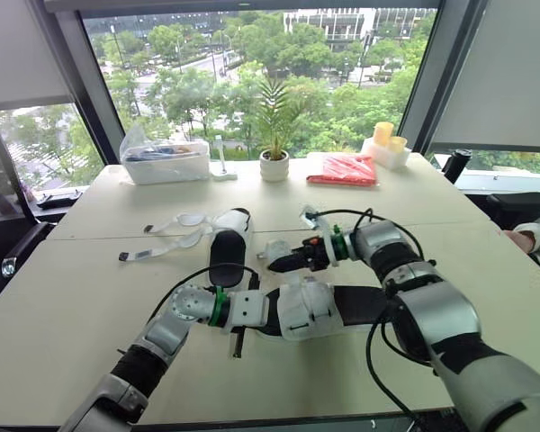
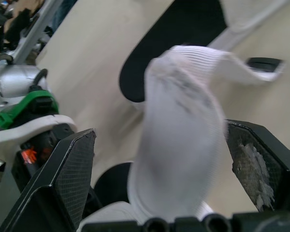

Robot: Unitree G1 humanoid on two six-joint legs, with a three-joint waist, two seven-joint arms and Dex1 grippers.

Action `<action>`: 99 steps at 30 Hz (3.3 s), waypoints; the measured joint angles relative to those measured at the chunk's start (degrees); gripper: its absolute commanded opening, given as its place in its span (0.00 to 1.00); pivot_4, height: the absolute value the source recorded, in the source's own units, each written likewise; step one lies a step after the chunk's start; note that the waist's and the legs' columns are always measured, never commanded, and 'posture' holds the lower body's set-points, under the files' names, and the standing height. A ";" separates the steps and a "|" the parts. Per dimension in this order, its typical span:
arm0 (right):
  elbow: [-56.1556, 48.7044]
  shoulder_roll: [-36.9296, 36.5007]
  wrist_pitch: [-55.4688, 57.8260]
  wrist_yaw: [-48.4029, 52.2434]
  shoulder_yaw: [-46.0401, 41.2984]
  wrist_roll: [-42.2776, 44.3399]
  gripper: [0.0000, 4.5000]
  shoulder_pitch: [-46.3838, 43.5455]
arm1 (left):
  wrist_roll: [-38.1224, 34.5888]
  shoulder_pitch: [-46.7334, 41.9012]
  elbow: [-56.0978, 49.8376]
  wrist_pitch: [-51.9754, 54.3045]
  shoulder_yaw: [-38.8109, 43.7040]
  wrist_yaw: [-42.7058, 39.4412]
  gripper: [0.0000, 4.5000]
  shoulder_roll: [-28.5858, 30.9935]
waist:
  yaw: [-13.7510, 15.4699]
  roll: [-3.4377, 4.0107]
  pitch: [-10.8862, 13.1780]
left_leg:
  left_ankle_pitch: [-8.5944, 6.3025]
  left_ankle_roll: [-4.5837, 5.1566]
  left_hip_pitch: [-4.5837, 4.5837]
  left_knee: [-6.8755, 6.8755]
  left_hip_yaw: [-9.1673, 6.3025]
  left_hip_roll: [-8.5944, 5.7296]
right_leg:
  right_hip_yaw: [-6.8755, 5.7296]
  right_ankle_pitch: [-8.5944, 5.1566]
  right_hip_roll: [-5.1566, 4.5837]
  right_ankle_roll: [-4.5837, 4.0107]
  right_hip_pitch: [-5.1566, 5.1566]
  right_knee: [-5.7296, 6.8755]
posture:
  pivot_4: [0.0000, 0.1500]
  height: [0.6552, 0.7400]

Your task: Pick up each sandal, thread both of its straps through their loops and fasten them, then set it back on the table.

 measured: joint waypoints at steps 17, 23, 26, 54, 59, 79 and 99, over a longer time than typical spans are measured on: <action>5.12 4.59 -1.23 -5.52 -8.19 3.05 0.98 -5.61 | 0.00 2.78 -5.40 3.56 0.00 2.02 0.00 1.49 | -0.29 0.01 0.01 | -0.01 0.01 0.00 -0.29 0.00 0.02 | 0.01 0.00 0.01 0.00 -0.10 -0.11 | 1.00 1.00; 5.79 4.30 -1.22 -7.71 -11.81 4.70 0.98 -7.03 | 0.00 3.00 -5.98 4.20 0.00 2.13 0.00 1.51 | -0.29 0.01 0.01 | -0.01 0.01 0.00 -0.35 0.00 0.02 | 0.01 0.00 0.01 0.00 -0.07 -0.27 | 1.00 1.00; 5.81 4.03 -1.22 -7.86 -12.73 4.86 0.98 -7.13 | 0.00 3.00 -5.99 4.20 0.00 2.12 0.00 1.50 | -0.29 0.01 0.01 | -0.01 0.01 -0.01 -0.38 0.00 0.02 | 0.01 0.00 0.01 0.00 -0.06 -0.29 | 1.00 1.00; -50.42 -6.19 22.93 -3.78 -11.46 17.23 0.01 20.08 | -0.12 1.73 -2.89 1.60 -0.21 1.58 0.00 -0.19 | 0.30 0.02 -0.03 | -0.05 0.18 -0.54 0.03 -0.19 -0.06 | 0.00 0.02 -0.01 0.02 -0.21 -0.43 | 1.00 1.00; -72.37 -6.78 25.26 -11.73 -11.29 21.41 0.01 33.77 | -0.12 1.72 -2.56 1.61 -0.21 1.85 0.00 -0.36 | 0.33 0.00 -0.06 | -0.08 0.14 -0.55 0.10 -0.20 -0.05 | -0.02 0.00 -0.02 0.02 -0.17 -0.46 | 1.00 1.00; -94.02 -29.03 12.05 -9.35 -2.65 27.17 0.99 54.43 | -0.14 1.86 -2.22 1.70 -0.43 2.00 0.00 -1.39 | 1.43 -0.28 -0.16 | -0.10 0.42 -0.58 0.15 -0.17 -0.01 | -0.09 -0.12 -0.06 0.14 -0.05 -0.63 | 1.00 1.00; -87.98 -27.36 45.35 -24.15 -8.42 45.07 0.99 52.67 | -0.17 1.48 0.13 -0.56 -0.53 1.90 0.00 -2.44 | 1.82 -0.62 -0.40 | -0.19 0.57 -0.66 0.17 -0.12 -0.01 | -0.09 -0.25 -0.17 -0.01 0.02 -0.88 | 1.00 1.00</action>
